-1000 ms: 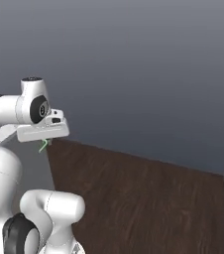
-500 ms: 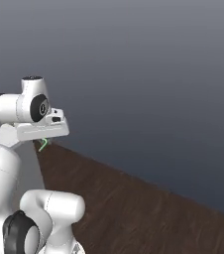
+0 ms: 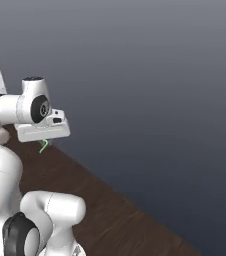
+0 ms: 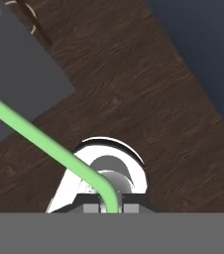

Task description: Take a straw from the drawer in front and place it inside the glass cup on the dining counter.

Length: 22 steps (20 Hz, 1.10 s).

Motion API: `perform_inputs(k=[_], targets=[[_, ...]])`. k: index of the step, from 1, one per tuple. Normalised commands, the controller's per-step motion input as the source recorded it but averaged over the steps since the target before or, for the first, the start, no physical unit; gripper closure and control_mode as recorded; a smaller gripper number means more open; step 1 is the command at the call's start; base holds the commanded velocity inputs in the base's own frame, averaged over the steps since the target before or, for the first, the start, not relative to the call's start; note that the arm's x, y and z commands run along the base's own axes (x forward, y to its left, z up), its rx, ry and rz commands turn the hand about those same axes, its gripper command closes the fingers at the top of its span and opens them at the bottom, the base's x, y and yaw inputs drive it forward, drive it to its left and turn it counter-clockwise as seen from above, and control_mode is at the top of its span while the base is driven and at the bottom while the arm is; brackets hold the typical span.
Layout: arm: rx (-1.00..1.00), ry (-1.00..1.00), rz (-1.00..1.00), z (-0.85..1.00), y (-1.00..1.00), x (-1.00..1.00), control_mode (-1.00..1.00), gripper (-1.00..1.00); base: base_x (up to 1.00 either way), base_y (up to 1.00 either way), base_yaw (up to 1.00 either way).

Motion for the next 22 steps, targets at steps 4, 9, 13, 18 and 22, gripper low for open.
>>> perform_inputs(k=[4,9,13,18,22], targets=[[0.00,0.00,0.00,0.00,0.00,0.00,1.00,1.00,1.00,-0.56,0.47],[0.00,0.00,0.00,0.00,0.00,0.00,1.00,1.00,1.00,-0.49,0.55],[0.00,0.00,0.00,0.00,0.00,0.00,1.00,1.00,1.00,-0.39,0.61],[0.00,0.00,0.00,0.00,0.00,0.00,1.00,1.00,1.00,-0.35,0.62],[0.00,0.00,0.00,0.00,0.00,0.00,1.00,1.00,1.00,-0.36,0.60]])
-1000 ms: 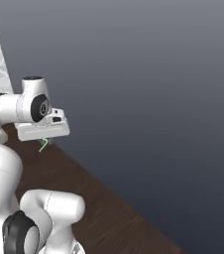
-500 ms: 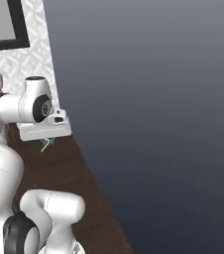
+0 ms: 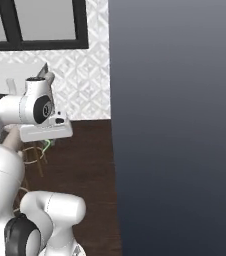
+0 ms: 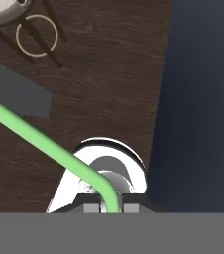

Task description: Take a straw from the drawer in front and place it inside the glass cup on the dining counter.

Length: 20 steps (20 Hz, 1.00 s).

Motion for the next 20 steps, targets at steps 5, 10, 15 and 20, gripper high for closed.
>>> perform_inputs(k=[5,10,15,20], targets=[[0.00,0.00,0.00,0.00,0.00,0.00,1.00,1.00,0.93,-0.46,0.60],[0.00,0.00,0.00,0.00,0.00,0.00,1.00,1.00,0.66,-0.63,0.61],[0.00,0.00,0.00,0.00,0.00,0.00,1.00,1.00,0.61,-0.62,0.62],[0.00,0.00,0.00,0.00,0.00,0.00,1.00,1.00,0.64,-0.61,0.62]])
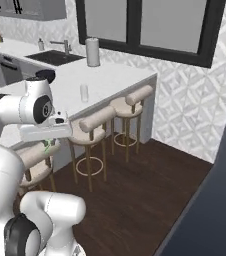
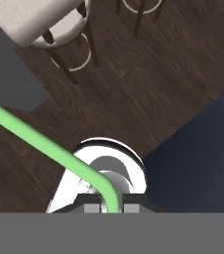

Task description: Take a straw from the drawer in front and place it inside the glass cup on the dining counter.

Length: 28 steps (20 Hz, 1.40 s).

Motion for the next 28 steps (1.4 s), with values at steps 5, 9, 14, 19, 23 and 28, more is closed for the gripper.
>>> perform_inputs(k=[5,9,14,19,23,28], targets=[[0.00,0.00,0.00,0.00,0.00,0.00,1.00,1.00,0.77,-0.59,0.59],[0.00,0.00,0.00,0.00,0.00,0.00,1.00,1.00,0.75,-0.64,0.58],[0.00,0.00,0.00,0.00,0.00,0.00,1.00,1.00,0.56,-0.71,0.55],[0.00,0.00,0.00,0.00,0.00,0.00,1.00,1.00,0.39,-0.76,0.53],[0.00,0.00,0.00,0.00,0.00,0.00,1.00,1.00,0.39,-0.78,0.50],[0.00,0.00,0.00,0.00,0.00,0.00,1.00,1.00,0.33,-0.78,0.45]])
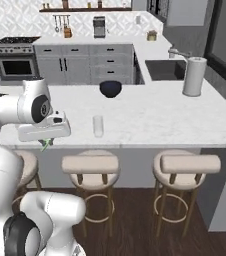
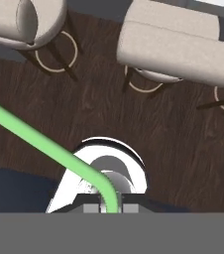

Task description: Take a straw from the drawer in front and place it inside the glass cup on the dining counter.

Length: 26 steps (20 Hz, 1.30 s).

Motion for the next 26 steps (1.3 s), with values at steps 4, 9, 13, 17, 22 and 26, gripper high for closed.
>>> perform_inputs(k=[4,9,13,17,22,26], targets=[[0.00,0.00,0.00,0.00,0.00,0.00,1.00,1.00,0.30,-0.71,0.39],[0.00,0.00,0.00,0.00,0.00,0.00,1.00,1.00,0.34,-0.59,0.31],[0.00,0.00,0.00,0.00,0.00,0.00,1.00,1.00,0.45,-0.60,0.20],[0.00,0.00,0.00,0.00,0.00,0.00,1.00,1.00,0.59,-0.50,0.02],[0.00,0.00,0.00,0.00,0.00,0.00,1.00,1.00,0.66,-0.07,-0.11],[0.00,0.00,0.00,0.00,0.00,0.00,1.00,1.00,0.81,0.17,-0.21]])
